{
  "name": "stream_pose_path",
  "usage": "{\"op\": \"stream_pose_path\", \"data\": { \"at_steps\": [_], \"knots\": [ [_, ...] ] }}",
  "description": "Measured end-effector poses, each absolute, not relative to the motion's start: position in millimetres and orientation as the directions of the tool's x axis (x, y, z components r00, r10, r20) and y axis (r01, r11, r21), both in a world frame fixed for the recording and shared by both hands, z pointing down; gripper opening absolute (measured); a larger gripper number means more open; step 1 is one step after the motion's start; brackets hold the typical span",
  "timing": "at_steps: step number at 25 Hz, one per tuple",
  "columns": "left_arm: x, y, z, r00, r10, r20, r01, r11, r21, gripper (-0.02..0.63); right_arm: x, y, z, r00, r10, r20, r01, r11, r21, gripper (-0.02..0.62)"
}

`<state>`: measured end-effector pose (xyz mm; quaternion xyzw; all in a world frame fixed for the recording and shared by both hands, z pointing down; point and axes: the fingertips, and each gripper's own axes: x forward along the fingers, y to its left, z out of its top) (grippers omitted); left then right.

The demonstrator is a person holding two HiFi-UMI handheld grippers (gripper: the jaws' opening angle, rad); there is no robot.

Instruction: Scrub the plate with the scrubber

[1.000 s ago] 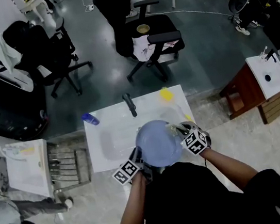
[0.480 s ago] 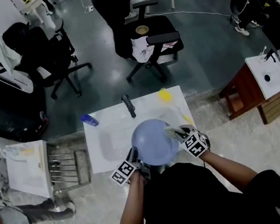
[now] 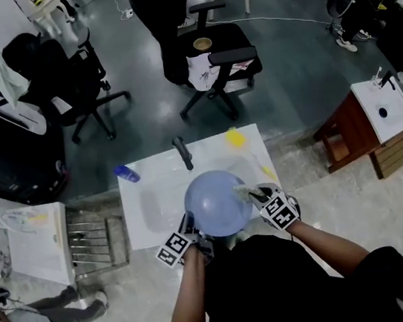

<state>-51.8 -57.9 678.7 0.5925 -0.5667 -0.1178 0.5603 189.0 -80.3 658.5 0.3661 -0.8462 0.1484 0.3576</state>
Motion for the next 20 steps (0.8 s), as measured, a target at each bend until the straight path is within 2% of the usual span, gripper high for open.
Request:
{"op": "stream_pose_path", "data": {
  "at_steps": [20],
  "knots": [
    [-50.5, -70.1, 681.1, 0.313, -0.822, 0.476, -0.511, 0.277, 0.814, 0.063, 156.1, -45.8, 652.8, -0.567, -0.406, 0.717, -0.650, 0.755, -0.086, 0.060]
  ]
}}
